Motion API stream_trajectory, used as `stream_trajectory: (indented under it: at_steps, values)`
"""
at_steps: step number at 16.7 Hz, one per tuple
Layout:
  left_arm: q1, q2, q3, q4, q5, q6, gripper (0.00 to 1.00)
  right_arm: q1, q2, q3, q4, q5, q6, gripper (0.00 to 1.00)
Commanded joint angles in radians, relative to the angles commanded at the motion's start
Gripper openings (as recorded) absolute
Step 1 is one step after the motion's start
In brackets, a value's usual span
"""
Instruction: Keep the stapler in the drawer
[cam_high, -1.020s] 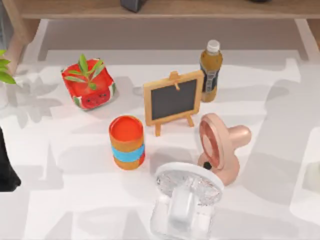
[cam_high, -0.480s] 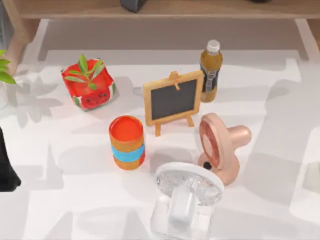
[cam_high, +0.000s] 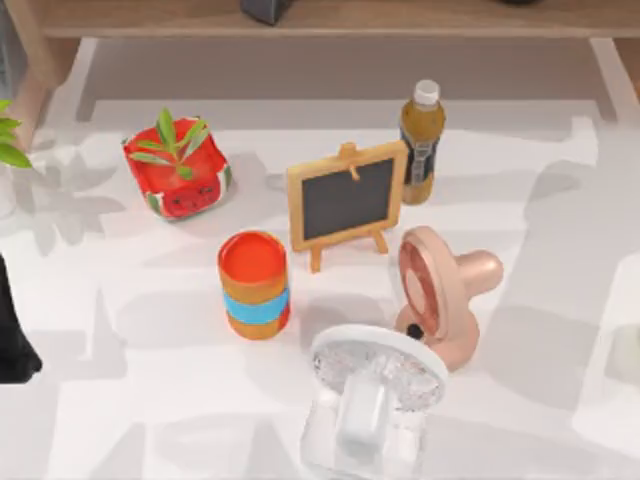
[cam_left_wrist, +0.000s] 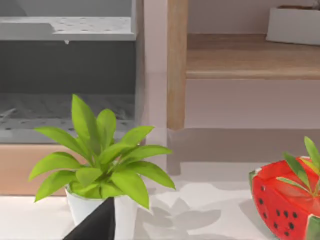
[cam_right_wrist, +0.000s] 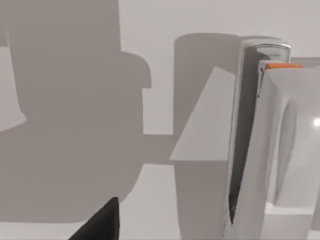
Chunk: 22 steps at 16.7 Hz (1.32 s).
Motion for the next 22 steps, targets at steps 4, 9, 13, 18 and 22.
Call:
stream_trajectory:
  at_steps: [4, 9, 13, 18, 22]
  values:
    - [0.000, 0.000, 0.000, 0.000, 0.000, 0.000, 1.00, -0.012, -0.141, -0.111, 0.130, -0.049, -0.083, 1.00]
    - [0.000, 0.000, 0.000, 0.000, 0.000, 0.000, 1.00, -0.099, -0.361, -0.348, 0.499, -0.143, -0.254, 1.00]
    - [0.000, 0.000, 0.000, 0.000, 0.000, 0.000, 1.00, -0.239, -0.504, -0.604, 0.911, -0.224, -0.422, 1.00]
    - [0.000, 0.000, 0.000, 0.000, 0.000, 0.000, 1.00, -0.423, -0.617, -0.980, 1.497, -0.333, -0.646, 1.00]
    - [0.000, 0.000, 0.000, 0.000, 0.000, 0.000, 1.00, -0.518, -0.645, -1.302, 1.964, -0.428, -0.819, 1.00]
